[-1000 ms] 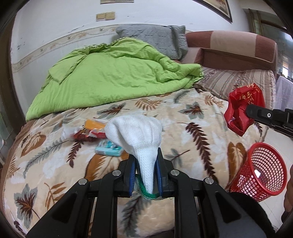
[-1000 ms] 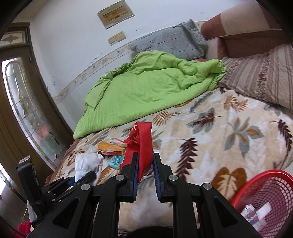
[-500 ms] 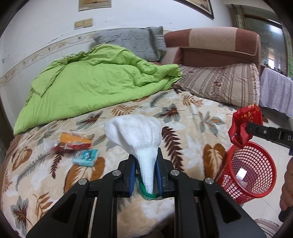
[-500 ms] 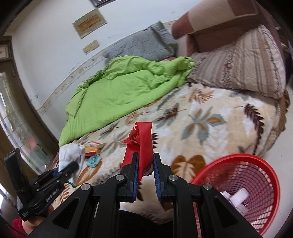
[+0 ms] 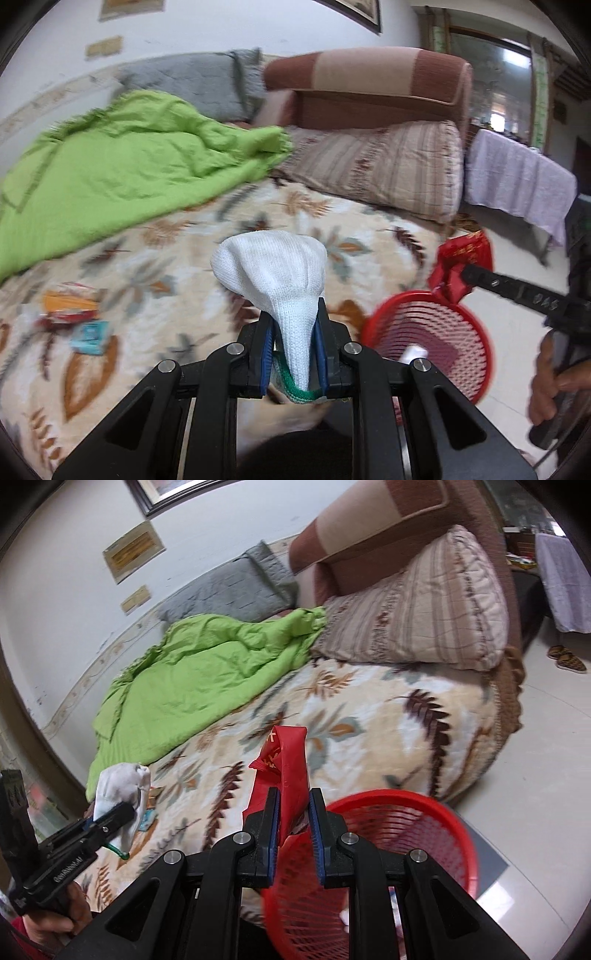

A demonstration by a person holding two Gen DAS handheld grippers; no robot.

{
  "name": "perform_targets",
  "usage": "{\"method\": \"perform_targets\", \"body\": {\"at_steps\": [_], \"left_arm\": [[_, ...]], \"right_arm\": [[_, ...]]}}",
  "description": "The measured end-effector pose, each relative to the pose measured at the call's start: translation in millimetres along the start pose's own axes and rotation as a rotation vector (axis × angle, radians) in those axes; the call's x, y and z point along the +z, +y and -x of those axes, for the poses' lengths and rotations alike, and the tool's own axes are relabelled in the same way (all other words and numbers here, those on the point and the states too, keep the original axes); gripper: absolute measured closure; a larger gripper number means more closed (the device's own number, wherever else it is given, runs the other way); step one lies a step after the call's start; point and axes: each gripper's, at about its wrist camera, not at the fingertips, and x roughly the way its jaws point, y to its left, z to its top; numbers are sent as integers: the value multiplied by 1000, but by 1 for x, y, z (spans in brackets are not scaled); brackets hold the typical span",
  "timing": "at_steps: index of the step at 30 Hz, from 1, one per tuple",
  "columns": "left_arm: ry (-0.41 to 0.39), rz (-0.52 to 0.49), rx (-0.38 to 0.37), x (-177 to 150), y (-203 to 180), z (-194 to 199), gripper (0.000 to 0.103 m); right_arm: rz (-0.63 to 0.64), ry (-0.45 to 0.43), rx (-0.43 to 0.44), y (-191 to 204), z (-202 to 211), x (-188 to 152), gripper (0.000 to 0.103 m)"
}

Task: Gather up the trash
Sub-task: 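Carry both items to the red wastebasket and open both grippers over it, then move both open grippers back over the trash on the bed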

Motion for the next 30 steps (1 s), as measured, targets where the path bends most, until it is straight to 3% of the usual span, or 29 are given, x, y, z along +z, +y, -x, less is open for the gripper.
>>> {"method": "perform_targets", "body": {"at_steps": [7, 10, 12, 14, 15, 23, 30], "left_arm": [[140, 7, -238, 5, -47, -36, 85], [186, -1, -304, 1, -67, -50, 85], [202, -18, -325, -2, -77, -54, 73], [193, -23, -325, -4, -80, -52, 52], [182, -23, -324, -5, -80, -50, 49], [119, 58, -237, 3, -39, -31, 37], [91, 168, -115, -4, 25, -9, 36]], "right_arm": [[-38, 22, -64, -31, 6, -7, 85], [-44, 41, -91, -40, 5, -11, 84], [-50, 61, -116, -45, 3, -13, 75], [-62, 72, -129, -50, 3, -14, 59], [-63, 67, -135, -50, 5, -15, 55], [-48, 68, -122, -38, 3, -8, 55], [27, 106, -23, 7, -20, -7, 55]]}}
